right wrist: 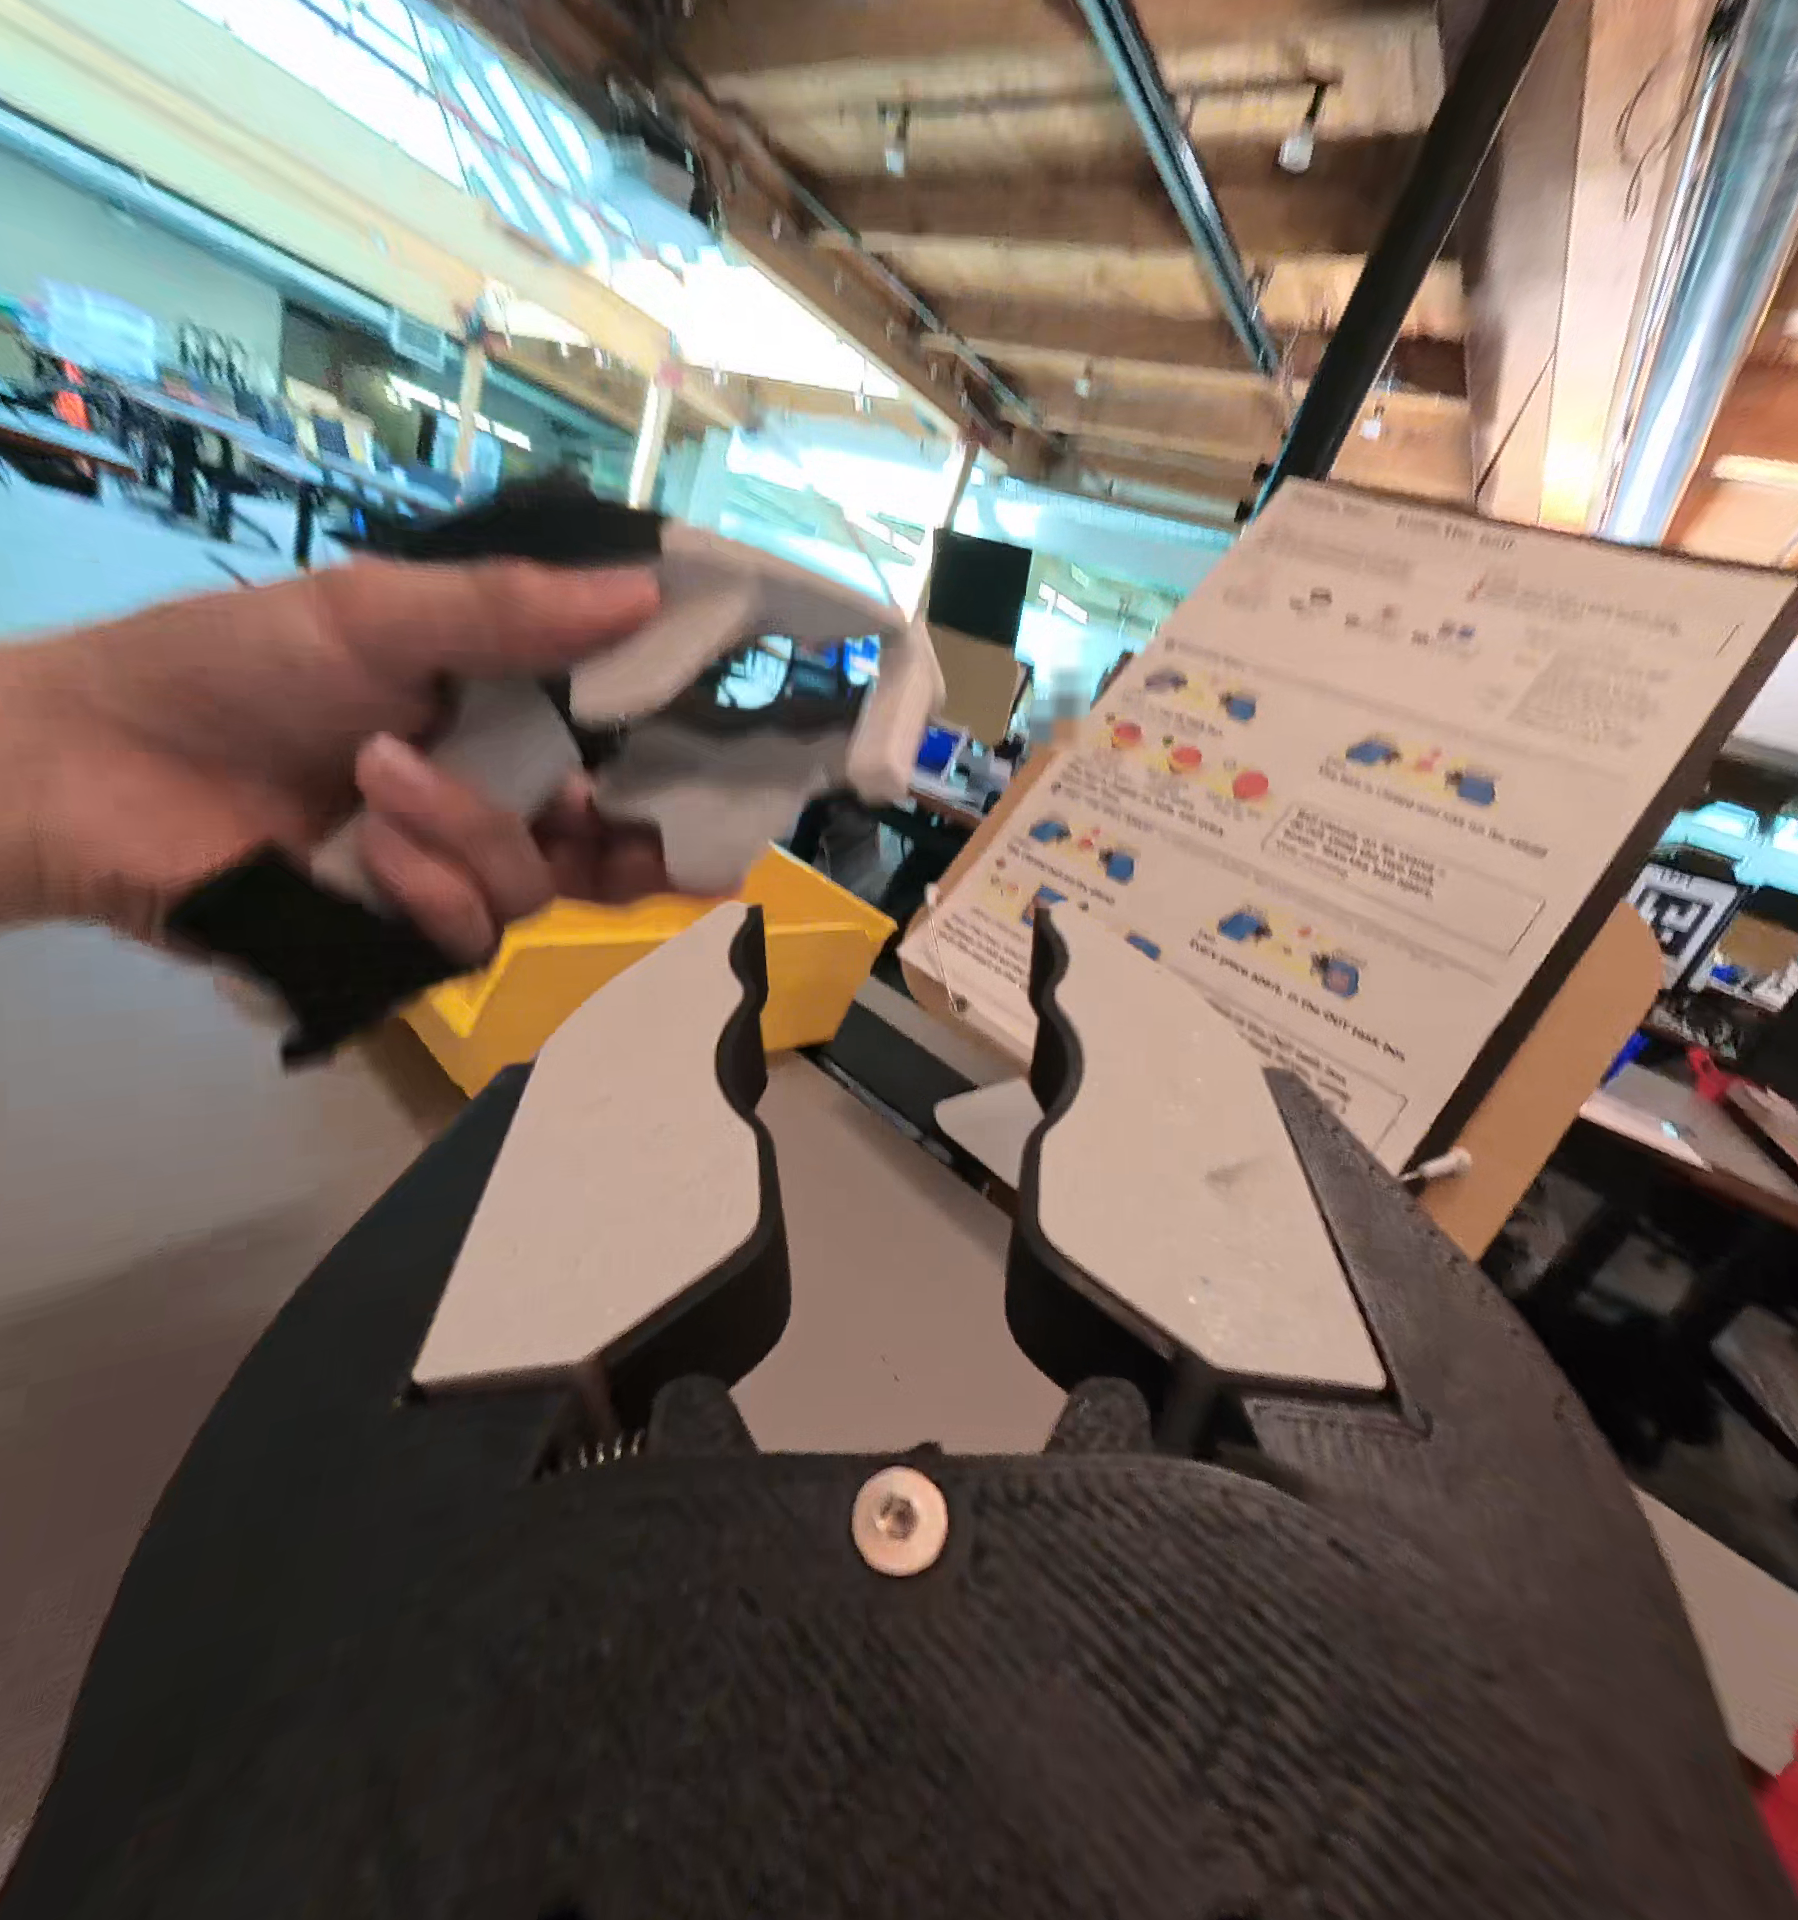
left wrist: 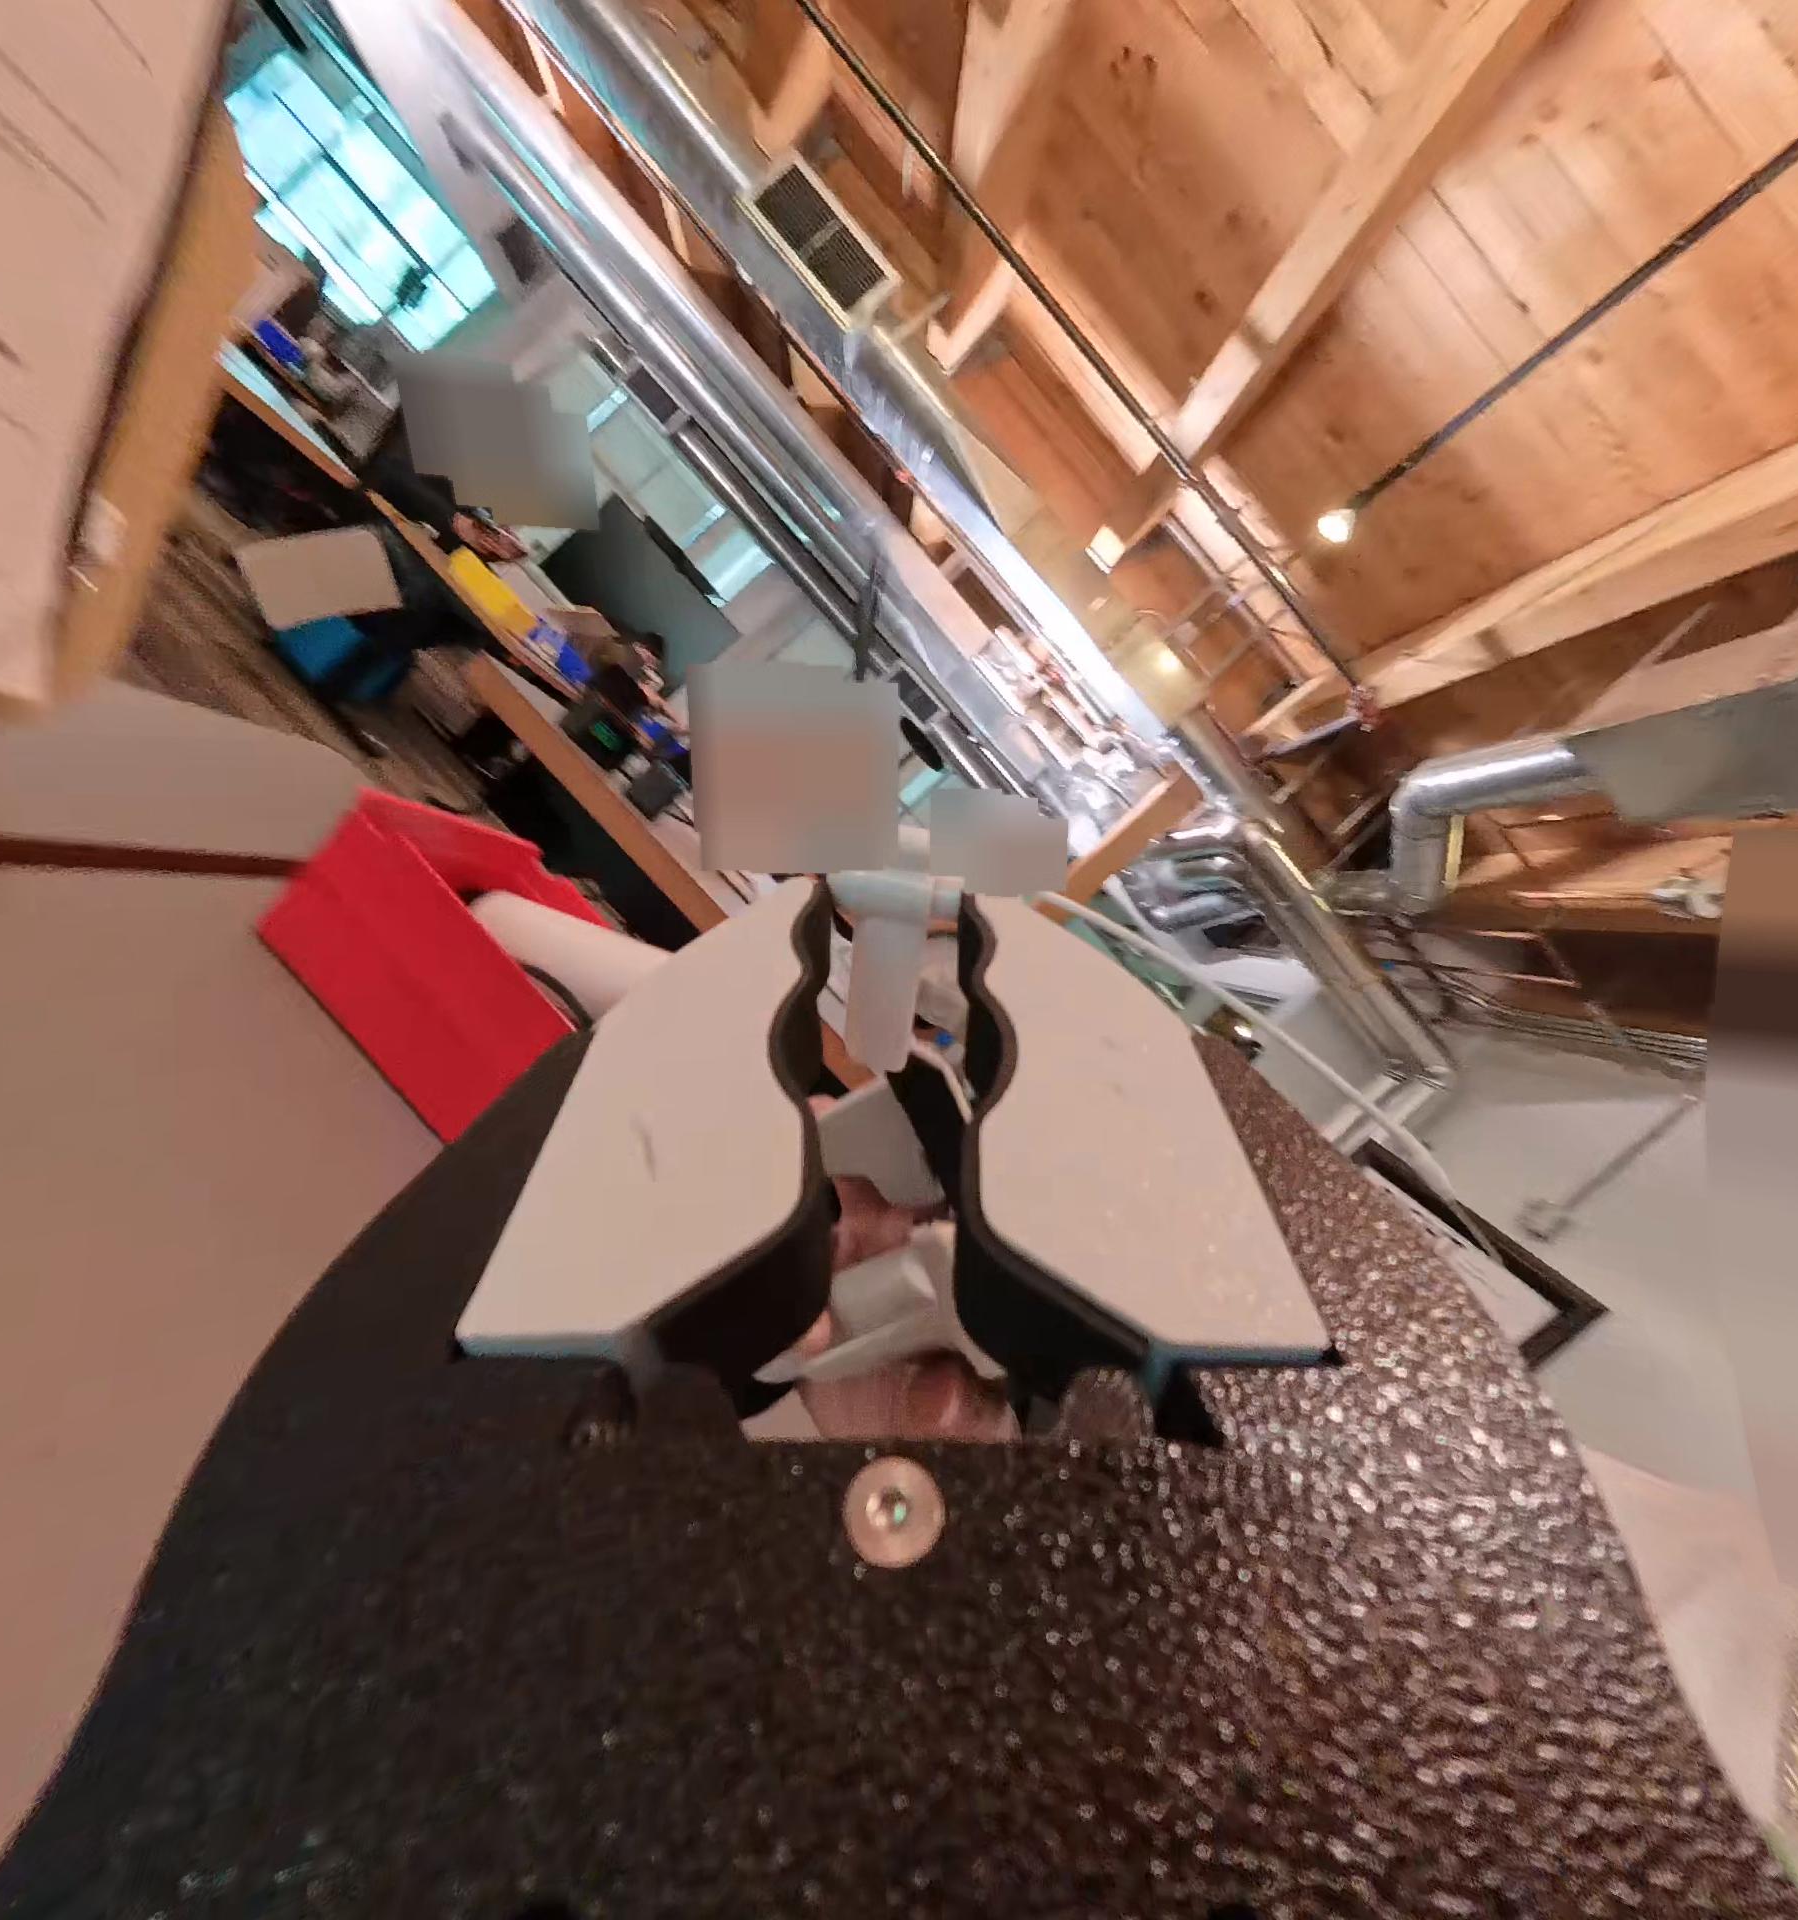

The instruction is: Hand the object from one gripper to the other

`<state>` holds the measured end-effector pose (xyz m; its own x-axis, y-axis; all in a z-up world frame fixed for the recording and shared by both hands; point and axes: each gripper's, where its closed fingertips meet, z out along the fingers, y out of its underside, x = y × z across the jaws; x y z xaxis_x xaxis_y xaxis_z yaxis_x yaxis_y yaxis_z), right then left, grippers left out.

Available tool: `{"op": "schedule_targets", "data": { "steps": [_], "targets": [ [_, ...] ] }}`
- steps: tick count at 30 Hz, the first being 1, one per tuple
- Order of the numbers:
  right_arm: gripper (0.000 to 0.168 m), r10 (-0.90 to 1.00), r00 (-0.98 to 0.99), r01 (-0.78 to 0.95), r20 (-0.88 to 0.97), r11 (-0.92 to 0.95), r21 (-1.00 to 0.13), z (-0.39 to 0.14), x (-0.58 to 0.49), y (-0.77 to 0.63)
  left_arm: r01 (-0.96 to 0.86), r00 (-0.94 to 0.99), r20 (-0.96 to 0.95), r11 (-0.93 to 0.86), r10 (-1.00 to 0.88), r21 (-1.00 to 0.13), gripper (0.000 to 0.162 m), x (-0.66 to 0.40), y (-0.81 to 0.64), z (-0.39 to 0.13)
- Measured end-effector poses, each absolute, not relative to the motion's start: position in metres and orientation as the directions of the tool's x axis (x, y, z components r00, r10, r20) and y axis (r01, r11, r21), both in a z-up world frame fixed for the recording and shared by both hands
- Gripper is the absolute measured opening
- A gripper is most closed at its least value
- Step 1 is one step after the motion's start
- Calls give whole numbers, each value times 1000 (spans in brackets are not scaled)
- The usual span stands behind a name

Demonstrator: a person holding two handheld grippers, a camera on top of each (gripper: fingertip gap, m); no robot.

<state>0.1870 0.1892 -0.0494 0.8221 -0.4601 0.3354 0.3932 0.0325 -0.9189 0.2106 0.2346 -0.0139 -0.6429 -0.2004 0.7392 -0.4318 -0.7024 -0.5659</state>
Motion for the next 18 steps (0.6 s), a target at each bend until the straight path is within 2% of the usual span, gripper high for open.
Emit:
{"op": "schedule_targets", "data": {
  "steps": [4,7,10,13,18],
  "targets": [
    [47,-481,773,472,414,0,-882,-58,168,171,-493,-647,754,-693,-111,-525,22,187,187,-37],
    [35,-518,719,525,463,-30,-850,-62,158,150,-533,-634,770,-680,-72,-503,22,174,160,-47],
    [31,-544,684,548,486,-58,-835,-63,152,132,-573,-619,784,-659,-42,-487,22,164,136,-51],
    [16,-533,656,597,535,-67,-800,-62,140,119,-574,-633,772,-636,-55,-516,22,153,118,-48],
    [12,-466,736,548,491,-14,-836,-55,130,100,-537,-669,735,-612,-109,-580,24,139,107,-46]
  ]
}}
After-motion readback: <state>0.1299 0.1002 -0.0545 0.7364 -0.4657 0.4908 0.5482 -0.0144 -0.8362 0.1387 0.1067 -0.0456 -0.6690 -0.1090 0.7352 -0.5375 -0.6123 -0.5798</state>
